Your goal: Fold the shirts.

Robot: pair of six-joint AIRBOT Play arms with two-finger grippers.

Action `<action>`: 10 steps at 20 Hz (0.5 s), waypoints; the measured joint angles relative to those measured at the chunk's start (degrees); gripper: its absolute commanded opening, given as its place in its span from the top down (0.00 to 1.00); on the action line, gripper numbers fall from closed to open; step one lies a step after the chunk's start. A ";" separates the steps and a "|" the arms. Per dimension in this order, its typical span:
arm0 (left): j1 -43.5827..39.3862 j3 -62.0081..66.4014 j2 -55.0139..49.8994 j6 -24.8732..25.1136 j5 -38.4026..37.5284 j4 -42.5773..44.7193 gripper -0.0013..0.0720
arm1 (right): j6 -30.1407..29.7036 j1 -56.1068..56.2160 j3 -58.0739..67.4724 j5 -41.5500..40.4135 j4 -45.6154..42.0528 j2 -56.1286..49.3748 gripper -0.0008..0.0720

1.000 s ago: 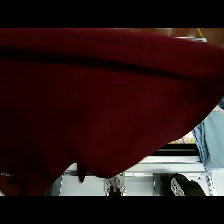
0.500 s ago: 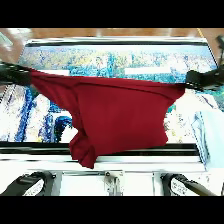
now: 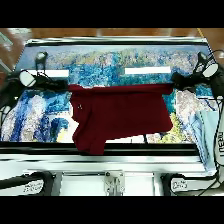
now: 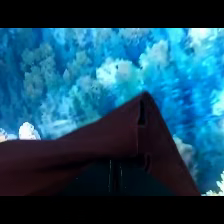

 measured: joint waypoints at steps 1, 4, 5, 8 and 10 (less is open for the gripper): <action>-0.09 -0.02 -1.40 -0.37 -1.27 -1.49 0.38 | 0.07 -0.02 -0.02 0.00 1.01 -0.79 0.39; 1.01 1.70 -3.37 -0.92 -7.30 -2.97 0.22 | -0.74 -0.48 0.33 -0.07 4.07 -0.76 0.24; 2.01 3.28 -3.69 -0.94 -11.10 -2.19 0.30 | -1.99 -1.03 0.72 0.92 4.52 0.11 0.24; 5.57 7.87 -3.21 -1.09 -24.96 6.86 0.31 | -4.87 -4.50 1.46 7.48 0.15 3.80 0.25; 7.30 7.69 -0.94 -1.09 -30.80 11.45 0.28 | -6.58 -7.67 1.05 14.25 -4.87 5.86 0.25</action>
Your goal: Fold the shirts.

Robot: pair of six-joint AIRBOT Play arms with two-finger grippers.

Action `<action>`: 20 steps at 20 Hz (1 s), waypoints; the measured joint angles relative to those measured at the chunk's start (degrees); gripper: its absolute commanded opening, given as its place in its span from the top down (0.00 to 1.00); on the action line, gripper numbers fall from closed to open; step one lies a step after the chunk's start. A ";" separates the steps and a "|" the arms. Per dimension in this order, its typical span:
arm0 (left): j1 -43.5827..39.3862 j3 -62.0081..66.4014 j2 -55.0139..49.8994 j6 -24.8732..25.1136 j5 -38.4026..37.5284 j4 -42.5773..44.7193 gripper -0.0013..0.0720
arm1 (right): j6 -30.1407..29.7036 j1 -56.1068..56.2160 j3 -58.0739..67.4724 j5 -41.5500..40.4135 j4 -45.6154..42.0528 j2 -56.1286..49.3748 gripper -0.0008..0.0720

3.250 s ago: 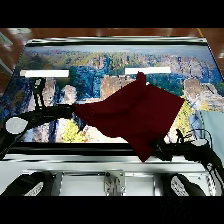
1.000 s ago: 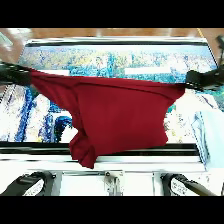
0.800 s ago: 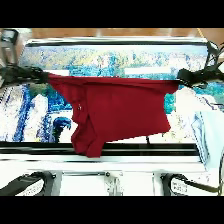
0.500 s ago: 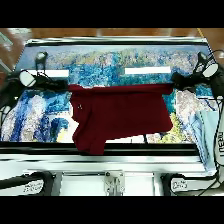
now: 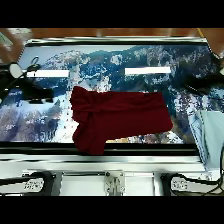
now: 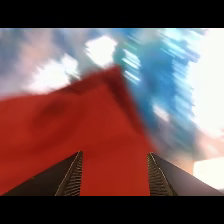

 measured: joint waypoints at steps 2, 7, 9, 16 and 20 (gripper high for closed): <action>0.28 -4.87 3.87 0.00 -1.53 0.57 0.09 | -1.68 -4.11 -3.23 6.16 -2.82 2.25 0.25; -6.16 -25.62 12.55 -0.68 6.34 -5.84 0.07 | -6.19 -10.49 -15.80 10.78 0.96 6.16 0.25; -10.36 -31.63 13.86 -0.90 10.64 -7.80 0.07 | -7.21 -11.30 -18.67 10.58 2.97 6.73 0.25; -19.17 -40.28 13.84 -1.11 21.57 -10.93 0.07 | -8.31 -12.20 -21.53 7.34 6.97 7.26 0.25; -20.50 -41.13 11.28 -1.16 25.33 -12.61 0.09 | -8.48 -12.24 -21.77 6.29 7.56 7.30 0.25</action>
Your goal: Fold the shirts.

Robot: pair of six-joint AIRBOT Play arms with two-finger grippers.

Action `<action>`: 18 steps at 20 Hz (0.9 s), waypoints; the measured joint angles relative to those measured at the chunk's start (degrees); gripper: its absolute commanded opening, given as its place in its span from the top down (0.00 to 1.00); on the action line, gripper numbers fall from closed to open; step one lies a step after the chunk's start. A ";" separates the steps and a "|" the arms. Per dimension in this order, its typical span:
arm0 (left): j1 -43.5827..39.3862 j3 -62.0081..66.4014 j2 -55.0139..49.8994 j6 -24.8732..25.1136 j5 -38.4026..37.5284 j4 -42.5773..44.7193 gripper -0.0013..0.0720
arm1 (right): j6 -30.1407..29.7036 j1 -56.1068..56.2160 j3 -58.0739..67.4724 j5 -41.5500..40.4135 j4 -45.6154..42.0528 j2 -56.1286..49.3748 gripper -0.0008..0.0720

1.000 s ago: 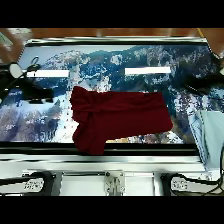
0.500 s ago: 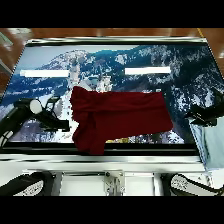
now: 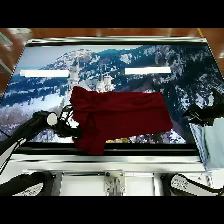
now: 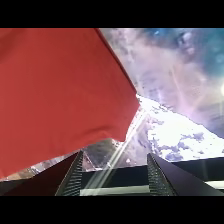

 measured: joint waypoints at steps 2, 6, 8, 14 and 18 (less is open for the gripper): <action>-0.11 -0.11 -1.55 -0.07 1.97 -0.33 0.49 | -0.02 -0.02 -0.02 -0.28 0.04 0.00 0.25; -0.33 -0.17 -3.48 -0.04 3.13 -0.76 0.93 | 0.00 0.00 -0.07 -0.31 -0.22 -0.07 0.09; -0.02 0.04 -3.65 -0.04 2.80 -0.83 0.93 | -0.04 -0.02 -0.24 0.24 -1.64 -0.70 0.06; 0.63 1.53 0.00 1.99 -1.38 -0.20 0.93 | -2.80 -0.04 -2.43 3.82 -1.57 -6.95 0.06; 0.72 1.81 3.89 2.29 -2.51 0.26 0.93 | -3.17 -0.04 -2.89 1.70 2.29 -11.72 0.07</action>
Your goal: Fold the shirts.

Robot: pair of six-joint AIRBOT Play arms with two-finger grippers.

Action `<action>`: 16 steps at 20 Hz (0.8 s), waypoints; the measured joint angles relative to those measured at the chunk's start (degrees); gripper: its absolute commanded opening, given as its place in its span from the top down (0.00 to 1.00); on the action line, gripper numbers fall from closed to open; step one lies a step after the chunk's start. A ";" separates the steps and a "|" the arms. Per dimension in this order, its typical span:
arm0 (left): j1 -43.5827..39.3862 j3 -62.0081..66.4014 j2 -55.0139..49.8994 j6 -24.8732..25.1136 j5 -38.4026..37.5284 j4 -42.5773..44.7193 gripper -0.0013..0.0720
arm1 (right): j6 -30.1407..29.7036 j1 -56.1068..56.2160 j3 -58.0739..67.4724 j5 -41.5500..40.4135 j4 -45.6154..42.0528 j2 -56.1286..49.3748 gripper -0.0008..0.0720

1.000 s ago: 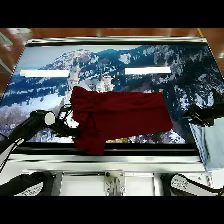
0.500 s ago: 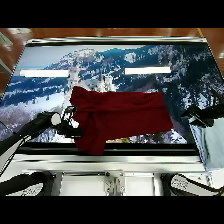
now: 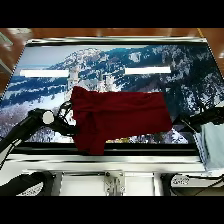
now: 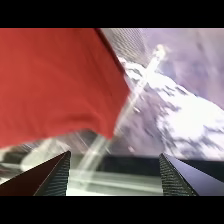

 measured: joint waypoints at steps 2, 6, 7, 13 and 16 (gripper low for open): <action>0.00 0.07 1.57 -0.28 -0.13 0.04 0.93 | 0.02 0.00 -0.09 -1.33 2.21 -2.01 0.11; 0.00 0.07 4.20 -1.07 -0.63 -0.22 0.93 | 0.68 0.13 -0.11 -3.19 4.31 -5.33 0.15; 0.00 0.07 4.72 -1.14 -0.66 -0.31 0.93 | 0.81 0.52 -0.09 -2.95 4.61 -6.03 0.32; 0.02 2.71 8.52 -1.70 -2.32 1.55 0.94 | 0.42 5.75 1.81 -7.06 4.31 -6.36 0.90; 1.68 11.96 13.70 -4.50 -3.34 8.96 0.93 | -2.67 7.50 7.54 -6.21 6.91 0.61 0.90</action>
